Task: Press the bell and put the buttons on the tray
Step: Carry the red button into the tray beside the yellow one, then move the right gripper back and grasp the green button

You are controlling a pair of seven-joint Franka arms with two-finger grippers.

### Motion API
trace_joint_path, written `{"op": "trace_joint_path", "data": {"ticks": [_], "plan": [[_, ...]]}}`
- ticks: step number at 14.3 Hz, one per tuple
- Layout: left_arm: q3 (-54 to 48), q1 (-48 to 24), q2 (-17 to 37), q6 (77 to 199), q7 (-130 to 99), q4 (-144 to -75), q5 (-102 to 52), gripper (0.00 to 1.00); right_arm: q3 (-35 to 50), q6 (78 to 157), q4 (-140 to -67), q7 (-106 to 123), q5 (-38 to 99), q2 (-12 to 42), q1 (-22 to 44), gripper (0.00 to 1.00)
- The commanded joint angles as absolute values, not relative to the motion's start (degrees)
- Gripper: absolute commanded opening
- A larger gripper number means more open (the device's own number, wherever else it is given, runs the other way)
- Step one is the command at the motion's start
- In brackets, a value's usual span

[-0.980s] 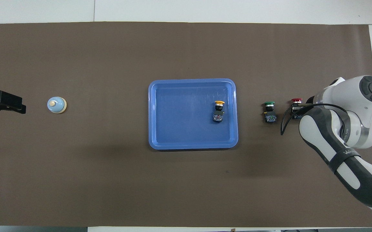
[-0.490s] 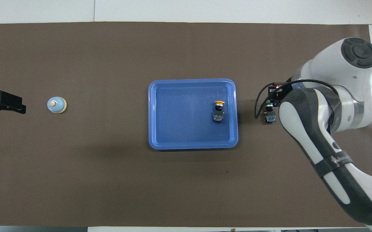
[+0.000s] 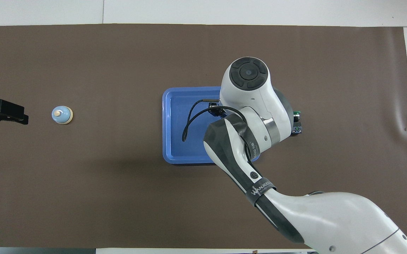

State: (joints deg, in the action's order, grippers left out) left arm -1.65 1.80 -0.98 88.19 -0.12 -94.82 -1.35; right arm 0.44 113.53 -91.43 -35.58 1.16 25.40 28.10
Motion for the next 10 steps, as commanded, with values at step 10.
{"op": "trace_joint_path", "data": {"ticks": [10], "plan": [[-1.5,1.58,-1.58,88.42,-0.35,-94.92,-0.35,1.0,0.44,124.27,-99.83,-40.69,1.23,26.64,30.94,0.36]]}}
